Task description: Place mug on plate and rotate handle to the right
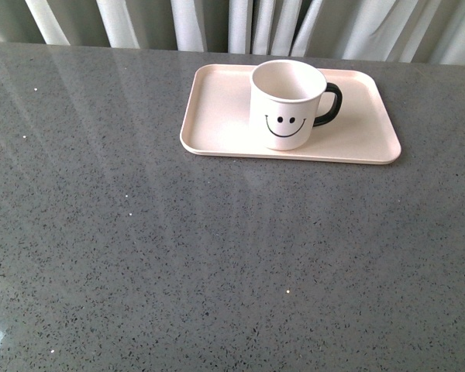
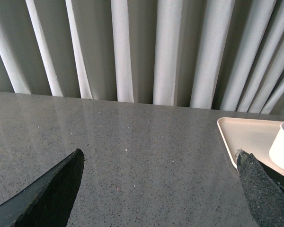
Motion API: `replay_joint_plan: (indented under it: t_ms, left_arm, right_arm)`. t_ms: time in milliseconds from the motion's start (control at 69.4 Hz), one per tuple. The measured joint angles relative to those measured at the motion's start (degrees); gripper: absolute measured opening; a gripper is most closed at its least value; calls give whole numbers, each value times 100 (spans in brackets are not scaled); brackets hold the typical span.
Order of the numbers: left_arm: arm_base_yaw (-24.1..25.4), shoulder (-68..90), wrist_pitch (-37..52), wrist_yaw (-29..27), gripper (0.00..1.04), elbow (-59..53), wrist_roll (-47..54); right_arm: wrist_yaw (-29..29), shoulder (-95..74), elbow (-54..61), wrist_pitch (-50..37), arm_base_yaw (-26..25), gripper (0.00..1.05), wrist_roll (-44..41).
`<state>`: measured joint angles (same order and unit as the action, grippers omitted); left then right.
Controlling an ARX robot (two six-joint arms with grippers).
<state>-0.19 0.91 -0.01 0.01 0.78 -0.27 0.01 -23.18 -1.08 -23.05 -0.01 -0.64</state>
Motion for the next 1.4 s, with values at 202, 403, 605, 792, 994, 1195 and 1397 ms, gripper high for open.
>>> replay_joint_plan:
  t_ms: [202, 403, 605, 792, 994, 1195, 1397]
  left_arm:
    - [0, 0, 0, 0, 95, 0, 0]
    - [0, 0, 0, -2, 95, 0, 0]
    - [0, 0, 0, 0, 95, 0, 0]
    - [0, 0, 0, -2, 95, 0, 0]
    - [0, 0, 0, 0, 95, 0, 0]
    - [0, 0, 0, 0, 95, 0, 0]
    - [0, 0, 0, -2, 95, 0, 0]
  right_arm:
    - [0, 520, 0, 501, 0, 2, 0]
    - [-2, 892, 0, 874, 0, 2, 0]
    - [0, 1213, 0, 1196, 0, 2, 0]
    - [2, 2120, 0, 2240, 0, 2, 2]
    - [2, 2277, 0, 2295, 0, 2, 2]
    - [0, 2286, 0, 2297, 0, 34, 2]
    - [0, 2286, 0, 2297, 0, 72, 2]
